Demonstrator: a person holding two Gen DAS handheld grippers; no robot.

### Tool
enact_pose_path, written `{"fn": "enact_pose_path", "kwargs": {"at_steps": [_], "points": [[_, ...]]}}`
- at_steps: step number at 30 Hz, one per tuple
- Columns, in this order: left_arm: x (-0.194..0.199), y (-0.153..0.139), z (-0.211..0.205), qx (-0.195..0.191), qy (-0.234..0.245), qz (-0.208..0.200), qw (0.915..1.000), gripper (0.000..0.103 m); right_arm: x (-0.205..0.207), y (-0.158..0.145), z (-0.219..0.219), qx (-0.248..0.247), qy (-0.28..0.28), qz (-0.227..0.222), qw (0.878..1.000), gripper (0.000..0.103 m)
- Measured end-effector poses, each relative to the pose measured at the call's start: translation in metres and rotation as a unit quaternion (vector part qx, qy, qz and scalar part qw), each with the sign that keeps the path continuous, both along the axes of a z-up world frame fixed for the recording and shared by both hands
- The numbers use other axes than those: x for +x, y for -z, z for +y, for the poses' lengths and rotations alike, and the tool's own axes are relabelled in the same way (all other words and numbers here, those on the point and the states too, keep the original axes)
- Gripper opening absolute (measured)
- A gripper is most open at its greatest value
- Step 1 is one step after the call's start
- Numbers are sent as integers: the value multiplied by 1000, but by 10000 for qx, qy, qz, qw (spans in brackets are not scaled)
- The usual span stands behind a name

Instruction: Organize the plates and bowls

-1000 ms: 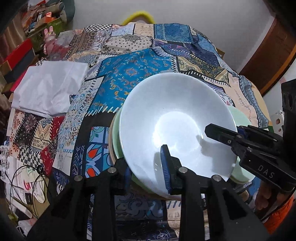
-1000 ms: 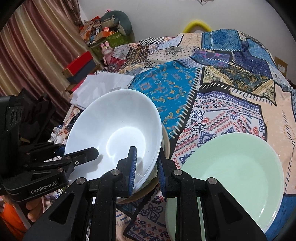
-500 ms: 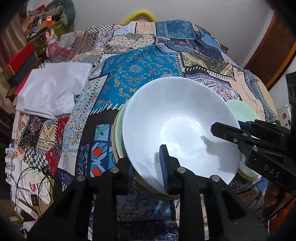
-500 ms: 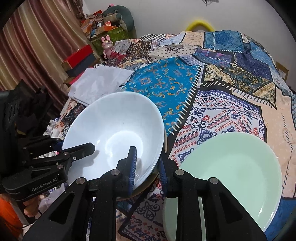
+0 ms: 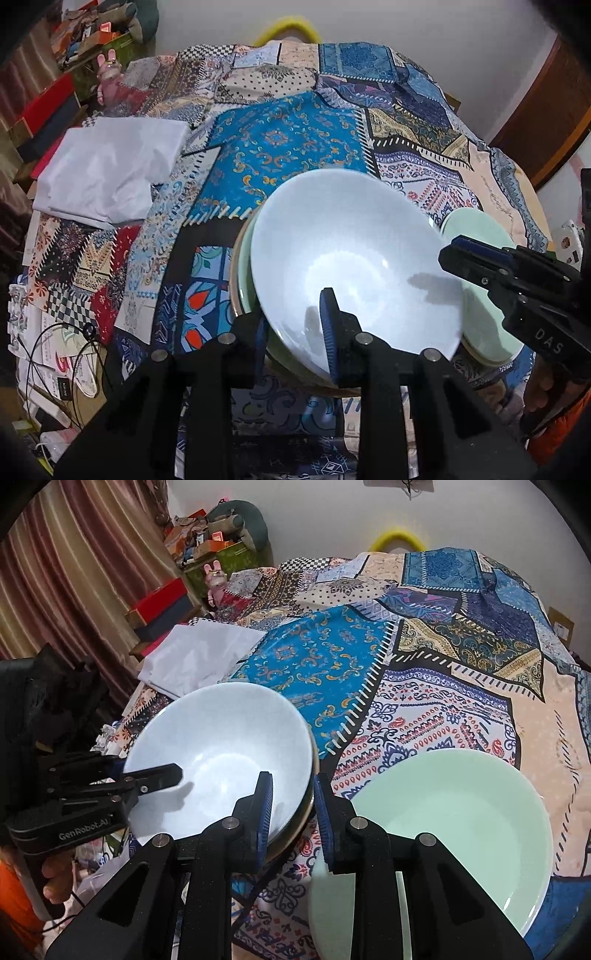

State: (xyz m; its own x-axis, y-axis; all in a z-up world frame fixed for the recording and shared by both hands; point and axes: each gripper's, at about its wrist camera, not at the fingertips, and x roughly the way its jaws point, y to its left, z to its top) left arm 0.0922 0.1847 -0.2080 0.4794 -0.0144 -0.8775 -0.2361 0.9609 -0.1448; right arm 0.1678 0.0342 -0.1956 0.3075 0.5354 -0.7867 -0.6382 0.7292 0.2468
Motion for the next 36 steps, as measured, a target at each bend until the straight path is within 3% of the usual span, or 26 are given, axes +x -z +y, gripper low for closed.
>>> {"fn": "enact_pose_path", "kwargs": {"at_steps": [10,14,18,22,36], "points": [[-9,-7,4,-106,45,-118,9999,28,5,4,-4,-45,24,72,10000,26],[-17,-17,6,207,-11,-297,9993,33,9,6,-4,-74,29,84,9999,27],[-19,-9,19,51,-155,-200,9997,46,11,8,-1,-60,12,123,9999,27],[-16,3,31,-427,-236,-67,9988,47,13,13,4,-104,-33,182,9998,27],[-1,37,29,-850,-141,294,9958,50,15,33,29,-407,-286,484,9976,30]]}}
